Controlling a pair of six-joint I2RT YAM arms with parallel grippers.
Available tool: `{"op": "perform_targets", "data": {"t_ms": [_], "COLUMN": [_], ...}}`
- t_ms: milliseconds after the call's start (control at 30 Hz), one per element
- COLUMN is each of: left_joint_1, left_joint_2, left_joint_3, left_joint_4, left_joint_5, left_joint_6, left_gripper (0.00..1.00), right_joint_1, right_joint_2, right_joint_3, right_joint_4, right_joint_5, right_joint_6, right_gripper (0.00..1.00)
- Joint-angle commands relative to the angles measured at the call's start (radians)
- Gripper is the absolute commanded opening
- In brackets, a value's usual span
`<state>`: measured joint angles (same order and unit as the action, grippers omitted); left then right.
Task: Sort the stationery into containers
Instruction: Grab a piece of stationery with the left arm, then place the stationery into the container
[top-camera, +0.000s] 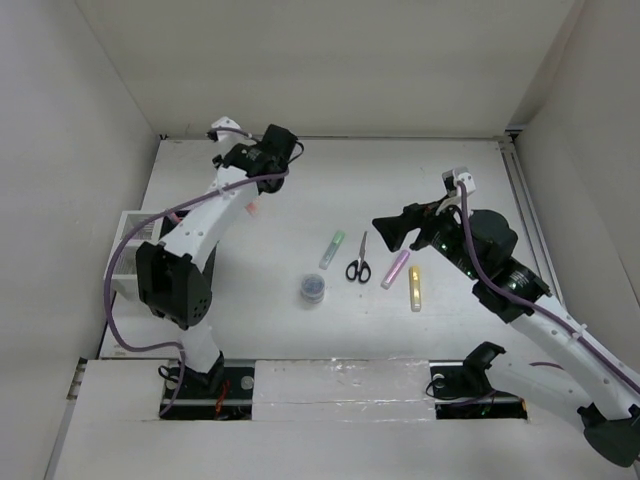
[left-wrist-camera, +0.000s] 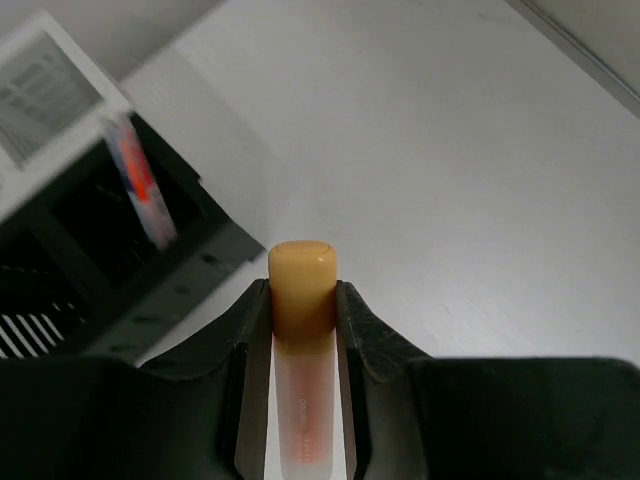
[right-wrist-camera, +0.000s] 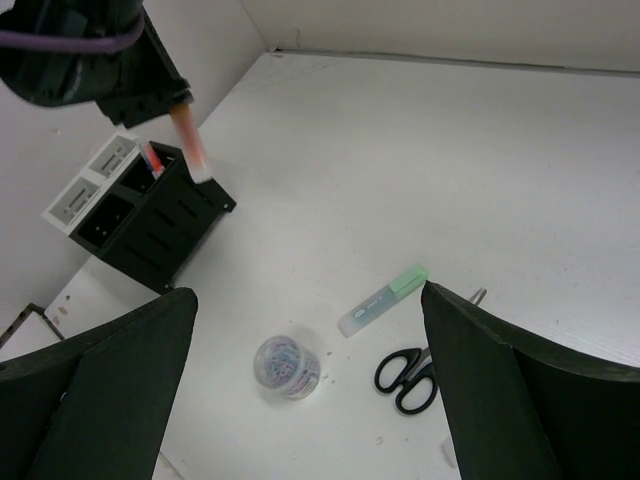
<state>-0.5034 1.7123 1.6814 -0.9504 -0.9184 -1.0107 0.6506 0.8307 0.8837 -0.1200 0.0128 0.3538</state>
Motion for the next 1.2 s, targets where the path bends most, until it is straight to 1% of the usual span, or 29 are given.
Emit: {"op": "perform_targets", "data": {"t_ms": [0, 67, 100, 200, 233, 333, 400, 467, 500, 600, 667, 733, 967, 1067, 1100, 1167], "left_joint_1": [0.153, 0.241, 0.317, 0.405, 0.449, 0.497, 0.506, 0.517, 0.517, 0.557, 0.595, 0.618, 0.641, 0.67, 0.68, 0.68], "left_joint_2": [0.07, 0.07, 0.07, 0.07, 0.07, 0.061, 0.061, 0.061, 0.061, 0.072, 0.081, 0.081, 0.09, 0.09, 0.09, 0.09], "left_joint_3": [0.109, 0.133, 0.159, 0.185, 0.222, 0.277, 0.305, 0.314, 0.314, 0.301, 0.301, 0.265, 0.161, 0.124, 0.114, 0.101], "left_joint_4": [-0.18, -0.18, -0.18, -0.098, -0.088, -0.036, 0.016, 0.073, 0.085, 0.165, 0.174, 0.226, 0.3, 0.347, 0.348, 0.337], "left_joint_5": [-0.197, -0.186, -0.186, -0.198, -0.198, -0.223, -0.223, -0.25, -0.288, -0.327, -0.292, -0.283, -0.316, -0.297, -0.271, -0.28], "left_joint_6": [0.089, 0.098, 0.109, 0.222, 0.245, 0.339, 0.409, 0.451, 0.461, 0.521, 0.521, 0.535, 0.535, 0.566, 0.542, 0.512], "left_gripper": [0.0, 0.0, 0.0, 0.0, 0.0, 0.0, 0.0, 0.0, 0.0, 0.0, 0.0, 0.0, 0.0, 0.0, 0.0, 0.0], "right_joint_1": [-0.009, -0.009, -0.009, -0.009, -0.009, -0.009, -0.009, -0.009, -0.009, -0.009, -0.009, -0.009, -0.009, -0.009, -0.009, -0.009], "right_joint_2": [-0.015, -0.015, -0.015, -0.015, -0.015, -0.005, 0.004, 0.013, 0.013, 0.036, 0.045, 0.045, 0.09, 0.111, 0.111, 0.111], "right_joint_3": [0.012, 0.012, 0.012, 0.012, 0.012, 0.012, 0.012, 0.012, 0.012, 0.012, 0.012, 0.012, 0.003, -0.006, -0.015, -0.015], "right_joint_4": [0.049, 0.049, 0.049, 0.059, 0.059, 0.059, 0.068, 0.068, 0.068, 0.068, 0.068, 0.068, 0.077, 0.077, 0.077, 0.077], "right_joint_5": [-0.02, -0.02, -0.02, -0.03, -0.03, -0.051, -0.06, -0.069, -0.07, -0.082, -0.095, -0.108, -0.117, -0.117, -0.117, -0.126], "right_joint_6": [-0.021, -0.021, -0.021, -0.021, -0.021, -0.021, -0.021, -0.021, -0.021, -0.021, -0.021, -0.021, -0.003, 0.007, 0.007, 0.007], "right_gripper": [1.0, 1.0, 1.0, 1.0, 1.0, 1.0, 1.0, 1.0, 1.0, 1.0, 1.0, 1.0, 1.0, 0.99, 0.99, 0.99]}}
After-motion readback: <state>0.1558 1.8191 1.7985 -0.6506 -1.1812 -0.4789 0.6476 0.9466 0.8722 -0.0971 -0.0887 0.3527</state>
